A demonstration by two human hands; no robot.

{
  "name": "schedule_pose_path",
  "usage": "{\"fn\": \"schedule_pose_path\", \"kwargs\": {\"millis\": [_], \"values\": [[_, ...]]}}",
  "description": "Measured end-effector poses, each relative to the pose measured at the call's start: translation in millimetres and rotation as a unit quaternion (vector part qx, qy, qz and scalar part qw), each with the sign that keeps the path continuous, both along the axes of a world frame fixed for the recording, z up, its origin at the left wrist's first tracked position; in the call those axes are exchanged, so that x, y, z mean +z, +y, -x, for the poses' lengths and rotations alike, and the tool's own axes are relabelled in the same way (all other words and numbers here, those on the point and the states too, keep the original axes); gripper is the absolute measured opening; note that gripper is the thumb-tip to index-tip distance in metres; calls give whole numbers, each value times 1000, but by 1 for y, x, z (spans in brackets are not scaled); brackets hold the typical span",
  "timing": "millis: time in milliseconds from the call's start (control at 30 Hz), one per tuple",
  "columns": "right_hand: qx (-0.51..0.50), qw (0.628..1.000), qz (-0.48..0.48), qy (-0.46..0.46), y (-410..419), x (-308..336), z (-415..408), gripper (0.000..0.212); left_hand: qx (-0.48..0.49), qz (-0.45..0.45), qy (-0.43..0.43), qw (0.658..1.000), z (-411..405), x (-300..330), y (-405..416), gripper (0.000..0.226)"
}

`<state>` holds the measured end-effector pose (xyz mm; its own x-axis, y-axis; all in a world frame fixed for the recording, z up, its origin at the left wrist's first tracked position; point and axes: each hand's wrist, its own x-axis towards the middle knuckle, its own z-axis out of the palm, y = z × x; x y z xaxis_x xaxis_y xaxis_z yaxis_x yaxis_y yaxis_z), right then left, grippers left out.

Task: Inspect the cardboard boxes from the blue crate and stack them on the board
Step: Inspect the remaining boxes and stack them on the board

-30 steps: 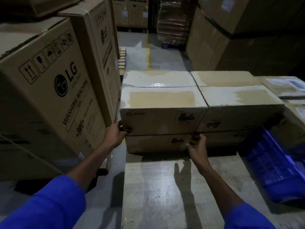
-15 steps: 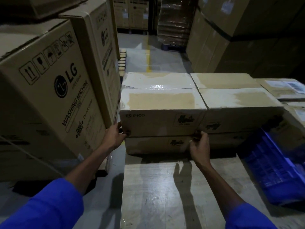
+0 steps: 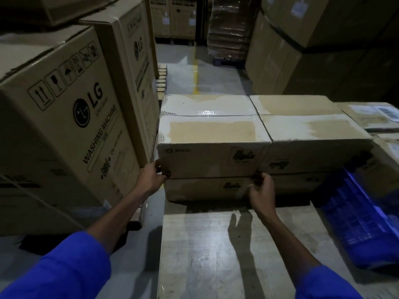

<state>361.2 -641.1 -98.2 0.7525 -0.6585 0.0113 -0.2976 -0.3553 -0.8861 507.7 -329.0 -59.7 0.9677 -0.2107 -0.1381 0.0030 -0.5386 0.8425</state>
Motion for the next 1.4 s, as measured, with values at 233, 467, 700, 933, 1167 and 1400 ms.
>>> {"fn": "schedule_pose_path", "kwargs": {"millis": [233, 467, 700, 933, 1167, 1400], "values": [[-7, 1000, 9, -3, -5, 9, -1, 44, -10, -53, -3, 999, 0, -9, 0, 46], [-15, 1000, -16, -11, -13, 7, 5, 41, 29, -136, -54, 989, 19, -15, -11, 21], [6, 1000, -30, 1, -13, 6, 8, 37, 43, -72, -23, 996, 29, -15, -13, 24], [21, 995, -67, 64, -1, -3, 6, 46, 77, -70, -30, 994, 31, -13, -16, 33], [43, 993, -84, 67, 21, -9, 5, 57, 90, -82, -34, 992, 26, -7, -20, 32], [40, 992, -106, 58, 23, -11, 0, 59, 86, -80, -24, 993, 27, -4, -21, 36]]}}
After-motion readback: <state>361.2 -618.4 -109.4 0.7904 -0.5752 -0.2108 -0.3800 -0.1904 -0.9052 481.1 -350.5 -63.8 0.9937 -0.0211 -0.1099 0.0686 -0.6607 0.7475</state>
